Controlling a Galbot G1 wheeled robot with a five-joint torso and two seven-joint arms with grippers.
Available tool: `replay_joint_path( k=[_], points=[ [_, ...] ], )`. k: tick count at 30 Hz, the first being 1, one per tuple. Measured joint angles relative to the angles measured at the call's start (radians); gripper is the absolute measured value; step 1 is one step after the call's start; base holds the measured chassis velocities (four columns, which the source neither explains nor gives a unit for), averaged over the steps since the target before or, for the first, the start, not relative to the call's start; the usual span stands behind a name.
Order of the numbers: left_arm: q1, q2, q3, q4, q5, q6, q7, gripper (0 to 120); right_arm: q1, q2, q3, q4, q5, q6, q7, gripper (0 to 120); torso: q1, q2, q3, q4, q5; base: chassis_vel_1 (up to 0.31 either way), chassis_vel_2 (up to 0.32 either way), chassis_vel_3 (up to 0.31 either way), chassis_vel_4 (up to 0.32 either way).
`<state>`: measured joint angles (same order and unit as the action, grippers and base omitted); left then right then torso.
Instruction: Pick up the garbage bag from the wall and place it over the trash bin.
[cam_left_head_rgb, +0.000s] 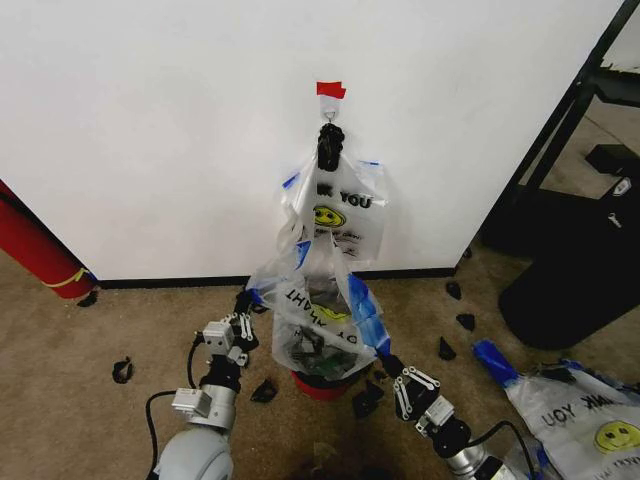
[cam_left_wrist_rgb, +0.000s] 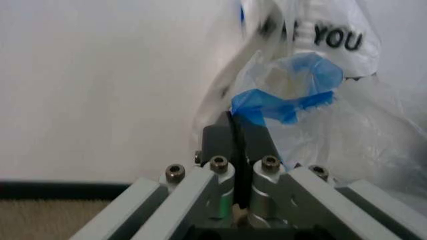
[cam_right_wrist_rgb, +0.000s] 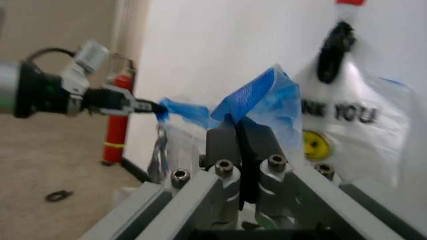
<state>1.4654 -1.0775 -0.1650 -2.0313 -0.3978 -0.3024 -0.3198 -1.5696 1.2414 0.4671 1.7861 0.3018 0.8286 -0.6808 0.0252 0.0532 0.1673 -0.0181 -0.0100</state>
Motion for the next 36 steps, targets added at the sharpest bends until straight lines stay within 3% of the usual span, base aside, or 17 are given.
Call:
replay_joint_path(
  k=[1,7,11,15,17,24,30,36],
  points=[
    [0.000,0.000,0.000,0.000,0.000,0.000,0.000,0,0.000,0.000,0.000,0.000,0.000,0.000,0.000,0,0.000,0.000,0.000,0.0000,0.0000,0.000,0.000,0.000,0.000],
    [0.005,-0.009,0.015,0.041,0.006,-0.010,0.023,0,0.049,-0.020,0.088,-0.062,0.076,0.000,-0.297,0,0.000,0.000,0.000,0.0000,-0.0001,0.000,0.000,0.000,0.000],
    [0.011,0.008,0.027,0.063,0.040,0.004,0.021,0,0.062,-0.030,0.082,-0.117,0.078,-0.001,-0.321,0,0.000,0.000,0.000,-0.0001,-0.0001,0.000,0.000,0.000,0.000],
    [0.029,0.091,0.043,0.085,0.134,0.025,0.018,0,0.080,-0.055,0.042,-0.209,0.108,-0.002,-0.318,0,0.000,0.000,0.000,0.0001,0.0000,0.000,0.000,0.000,0.000],
    [0.029,0.101,0.043,0.087,0.148,0.026,0.017,0,0.080,-0.058,0.037,-0.215,0.114,-0.003,-0.312,0,0.000,0.000,0.000,0.0000,0.0001,0.000,0.000,0.000,0.000],
    [0.105,0.225,0.000,0.046,0.334,0.040,-0.028,0,0.013,-0.093,-0.022,-0.178,0.264,-0.056,-0.300,0,0.000,0.000,0.000,-0.0001,-0.0001,0.000,0.000,0.000,0.000],
    [0.163,0.262,0.001,0.046,0.393,0.049,-0.056,0,-0.019,-0.099,-0.022,-0.175,0.295,-0.059,-0.337,0,0.000,0.000,0.000,0.0000,-0.0001,0.000,0.000,0.000,0.000],
    [0.141,0.251,0.029,0.126,0.438,0.051,-0.066,0,0.001,-0.072,-0.029,-0.263,0.281,-0.024,-0.338,0,0.000,0.000,0.000,0.0000,-0.0002,0.000,0.000,0.000,0.000]
  ],
)
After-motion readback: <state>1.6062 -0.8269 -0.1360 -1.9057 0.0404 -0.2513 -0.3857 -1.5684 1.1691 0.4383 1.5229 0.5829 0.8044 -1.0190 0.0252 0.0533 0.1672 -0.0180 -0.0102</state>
